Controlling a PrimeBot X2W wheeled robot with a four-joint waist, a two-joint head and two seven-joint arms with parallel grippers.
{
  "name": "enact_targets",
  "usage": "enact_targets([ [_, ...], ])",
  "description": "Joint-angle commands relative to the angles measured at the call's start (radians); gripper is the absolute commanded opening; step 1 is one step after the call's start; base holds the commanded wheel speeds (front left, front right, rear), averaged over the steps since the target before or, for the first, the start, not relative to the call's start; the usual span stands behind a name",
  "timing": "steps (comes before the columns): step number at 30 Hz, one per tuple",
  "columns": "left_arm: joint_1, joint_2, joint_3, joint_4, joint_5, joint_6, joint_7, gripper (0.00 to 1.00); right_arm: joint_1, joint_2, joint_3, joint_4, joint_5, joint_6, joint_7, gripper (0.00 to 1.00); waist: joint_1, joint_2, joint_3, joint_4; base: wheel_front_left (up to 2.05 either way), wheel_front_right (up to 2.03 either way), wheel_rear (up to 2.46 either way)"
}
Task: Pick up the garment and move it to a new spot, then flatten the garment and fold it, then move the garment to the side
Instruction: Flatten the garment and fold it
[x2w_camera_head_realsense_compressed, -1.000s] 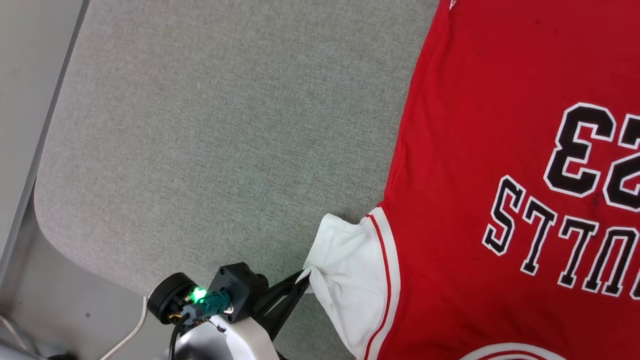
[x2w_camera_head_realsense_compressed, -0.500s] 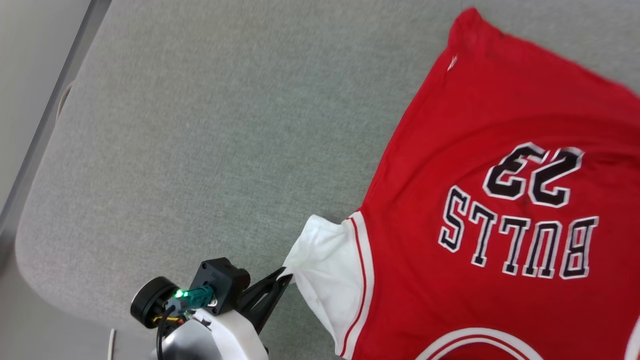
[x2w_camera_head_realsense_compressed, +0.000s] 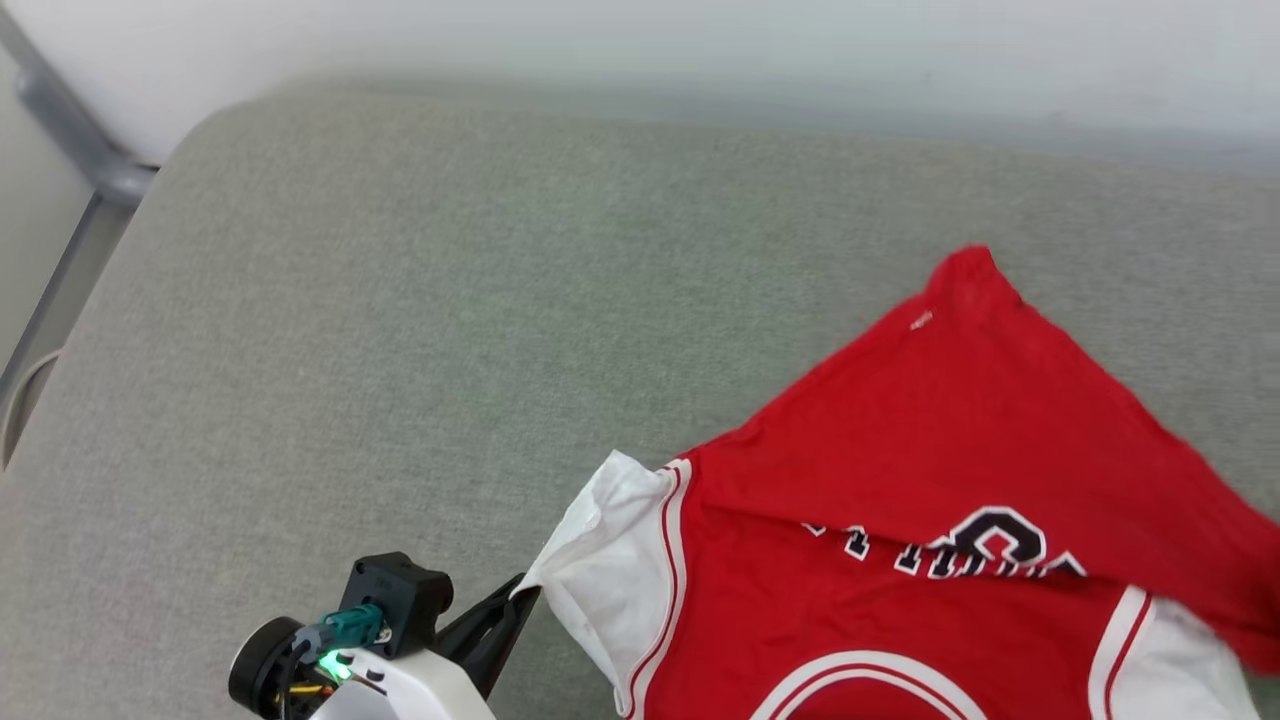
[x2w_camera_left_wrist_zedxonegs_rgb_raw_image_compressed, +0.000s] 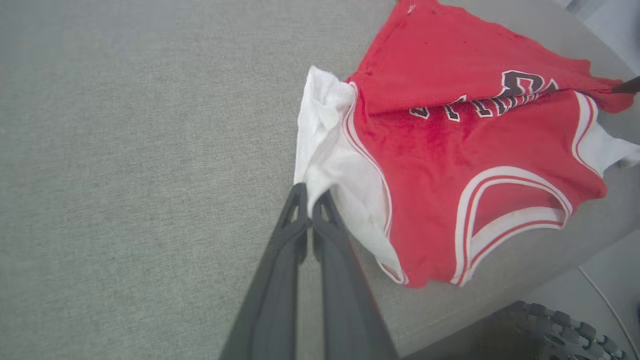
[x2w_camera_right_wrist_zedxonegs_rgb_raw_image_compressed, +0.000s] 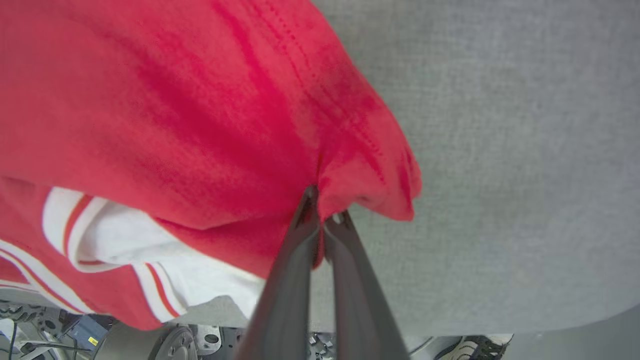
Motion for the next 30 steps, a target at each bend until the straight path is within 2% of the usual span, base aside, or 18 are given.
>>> enact_targets([
  [1,0.017,-0.008,0.002,0.003,-0.005,0.005,-0.009,0.00,0.057,0.011,-0.012,-0.022,0.009,-0.001,0.006,0.00,0.0003,0.0000,-0.034,-0.032,0.00,0.00,0.00],
  [7,0.013,-0.026,0.007,0.021,-0.008,0.018,-0.028,0.00,0.191,0.043,-0.047,-0.076,0.026,-0.001,0.019,0.00,0.0003,0.0000,-0.049,-0.045,0.00,0.00,0.00],
  [12,-0.004,-0.035,0.002,0.034,-0.005,0.013,-0.031,0.00,0.221,0.061,-0.052,-0.093,0.032,-0.001,0.023,0.00,0.0003,0.0000,-0.049,-0.049,0.00,0.00,0.00],
  [13,-0.007,-0.035,0.001,0.034,-0.006,0.012,-0.029,0.00,0.218,0.059,-0.046,-0.100,0.033,-0.001,0.017,0.10,0.0003,0.0000,-0.049,-0.049,0.00,0.00,0.00],
  [14,-0.008,-0.035,0.001,0.033,-0.006,0.012,-0.028,0.00,0.213,0.054,-0.041,-0.106,0.035,-0.001,0.011,1.00,0.0003,0.0000,-0.048,-0.050,0.00,0.00,0.00],
  [19,-0.002,-0.027,0.001,0.027,-0.005,0.012,-0.028,0.00,0.161,0.025,-0.025,-0.149,0.067,-0.001,0.003,1.00,0.0003,0.0000,-0.050,-0.048,0.00,0.00,0.00],
  [24,0.006,-0.024,-0.003,0.015,-0.001,0.016,-0.032,0.00,0.075,-0.009,0.009,-0.239,0.117,-0.001,0.052,1.00,0.0003,0.0000,-0.043,-0.038,0.00,0.00,0.00],
  [30,-0.026,-0.032,-0.011,-0.001,0.012,0.005,-0.033,0.00,-0.074,-0.002,0.068,-0.305,0.116,-0.001,0.103,1.00,0.0003,0.0000,0.002,-0.002,0.00,0.00,0.00],
])
